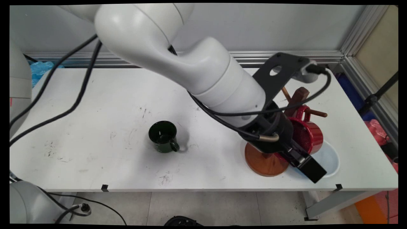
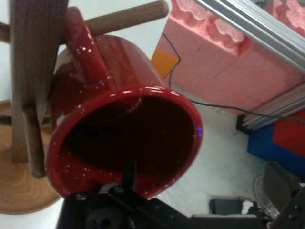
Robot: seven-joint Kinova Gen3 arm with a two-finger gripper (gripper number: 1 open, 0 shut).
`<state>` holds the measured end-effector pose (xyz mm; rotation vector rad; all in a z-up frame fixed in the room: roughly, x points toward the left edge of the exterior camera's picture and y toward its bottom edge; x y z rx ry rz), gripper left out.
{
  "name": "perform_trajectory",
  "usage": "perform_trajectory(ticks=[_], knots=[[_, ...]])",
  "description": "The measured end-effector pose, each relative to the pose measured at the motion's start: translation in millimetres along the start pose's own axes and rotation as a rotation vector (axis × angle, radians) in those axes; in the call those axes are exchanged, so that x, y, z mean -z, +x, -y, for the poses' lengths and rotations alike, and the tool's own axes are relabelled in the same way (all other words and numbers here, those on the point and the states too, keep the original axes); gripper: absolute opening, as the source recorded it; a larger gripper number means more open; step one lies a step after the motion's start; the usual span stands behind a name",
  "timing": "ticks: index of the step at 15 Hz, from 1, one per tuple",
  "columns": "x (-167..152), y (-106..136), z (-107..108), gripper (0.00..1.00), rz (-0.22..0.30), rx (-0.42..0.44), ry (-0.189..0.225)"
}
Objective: Pick up the red mug from the rack
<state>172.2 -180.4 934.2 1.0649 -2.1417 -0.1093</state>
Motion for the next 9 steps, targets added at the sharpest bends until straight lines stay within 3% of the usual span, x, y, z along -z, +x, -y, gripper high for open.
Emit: perform_trajectory(ticks=[9], knots=[[-25.1, 0.9, -0.8, 1.0, -0.035, -0.058, 0.008]])
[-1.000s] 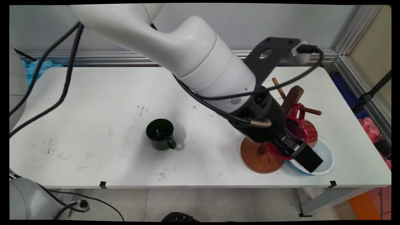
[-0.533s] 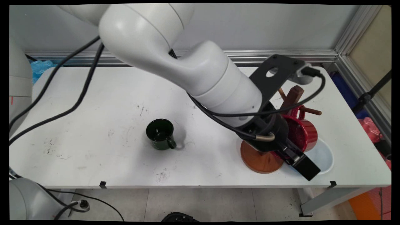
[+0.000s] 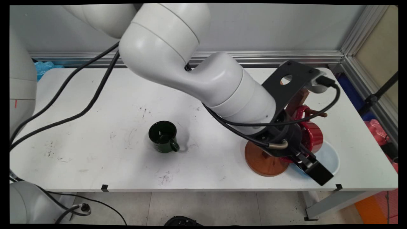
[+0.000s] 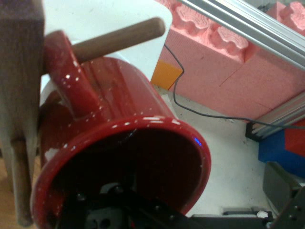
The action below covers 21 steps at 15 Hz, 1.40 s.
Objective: Pick up the red mug from the rack, then place the picked object on the table
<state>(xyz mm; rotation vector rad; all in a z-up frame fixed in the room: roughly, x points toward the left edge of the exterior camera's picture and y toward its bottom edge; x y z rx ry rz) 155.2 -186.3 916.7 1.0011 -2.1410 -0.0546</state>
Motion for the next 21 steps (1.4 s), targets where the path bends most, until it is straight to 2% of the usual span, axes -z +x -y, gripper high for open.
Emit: perform_trajectory(ticks=[1, 2, 14, 21], knots=[[-0.2, 0.1, -1.0, 1.0, -0.003, -0.003, -0.001], [-0.2, -0.2, -2.6, 0.0, -0.007, -0.007, -0.002], [1.2, 1.1, -1.8, 0.0, -0.026, -0.055, 0.013], [6.8, 7.7, -6.8, 0.0, -0.032, -0.07, 0.003]])
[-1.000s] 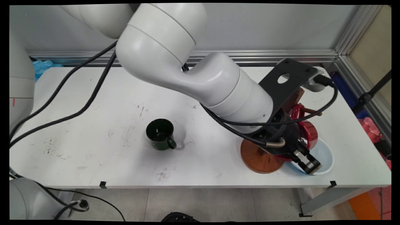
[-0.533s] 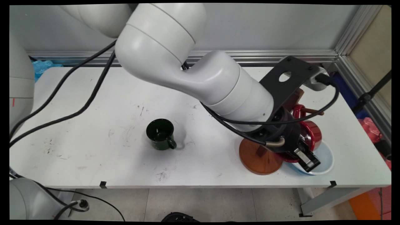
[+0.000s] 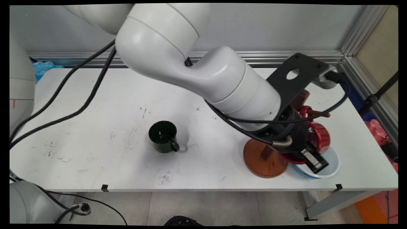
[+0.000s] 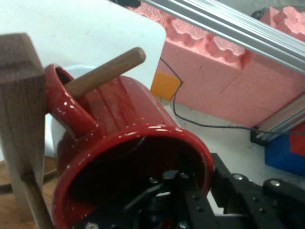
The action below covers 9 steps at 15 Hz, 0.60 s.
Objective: Place the picked object on the table
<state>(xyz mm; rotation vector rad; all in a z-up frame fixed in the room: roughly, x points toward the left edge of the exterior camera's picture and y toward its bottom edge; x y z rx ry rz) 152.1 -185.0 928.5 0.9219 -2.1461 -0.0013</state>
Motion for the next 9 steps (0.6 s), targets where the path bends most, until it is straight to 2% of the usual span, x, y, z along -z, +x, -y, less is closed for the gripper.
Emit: perform_trajectory(ticks=[3, 9], knots=[[5.6, 13.2, -12.6, 0.0, -0.01, 0.003, -0.018], [11.3, 20.2, -30.1, 0.0, -0.009, 0.02, -0.05]])
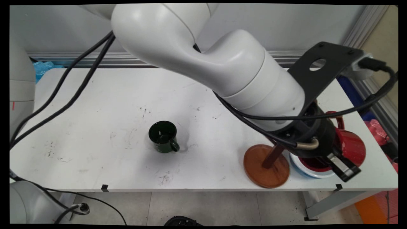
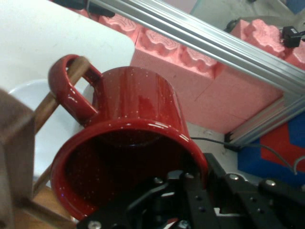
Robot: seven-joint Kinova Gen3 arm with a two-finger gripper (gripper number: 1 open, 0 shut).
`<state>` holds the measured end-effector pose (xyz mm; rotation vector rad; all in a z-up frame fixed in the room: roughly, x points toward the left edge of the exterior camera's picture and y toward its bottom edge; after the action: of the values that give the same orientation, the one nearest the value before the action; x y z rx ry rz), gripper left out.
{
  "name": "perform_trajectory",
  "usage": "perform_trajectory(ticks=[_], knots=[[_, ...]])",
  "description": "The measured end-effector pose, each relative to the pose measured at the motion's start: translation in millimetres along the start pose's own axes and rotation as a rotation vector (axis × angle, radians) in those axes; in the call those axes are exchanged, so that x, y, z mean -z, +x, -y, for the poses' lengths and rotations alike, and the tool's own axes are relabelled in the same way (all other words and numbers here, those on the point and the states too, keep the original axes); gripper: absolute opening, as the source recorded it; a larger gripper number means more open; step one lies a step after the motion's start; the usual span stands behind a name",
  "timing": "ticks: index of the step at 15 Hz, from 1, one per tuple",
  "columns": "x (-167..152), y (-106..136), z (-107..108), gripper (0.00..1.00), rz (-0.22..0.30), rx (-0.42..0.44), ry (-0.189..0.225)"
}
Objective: Place the picked object on the table
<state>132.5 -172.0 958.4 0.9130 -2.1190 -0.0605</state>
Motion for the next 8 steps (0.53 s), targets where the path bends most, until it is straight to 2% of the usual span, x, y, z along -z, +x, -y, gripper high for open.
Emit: perform_trajectory(ticks=[8], knots=[[1.4, 6.5, -14.6, 0.0, -0.004, 0.014, -0.032]])
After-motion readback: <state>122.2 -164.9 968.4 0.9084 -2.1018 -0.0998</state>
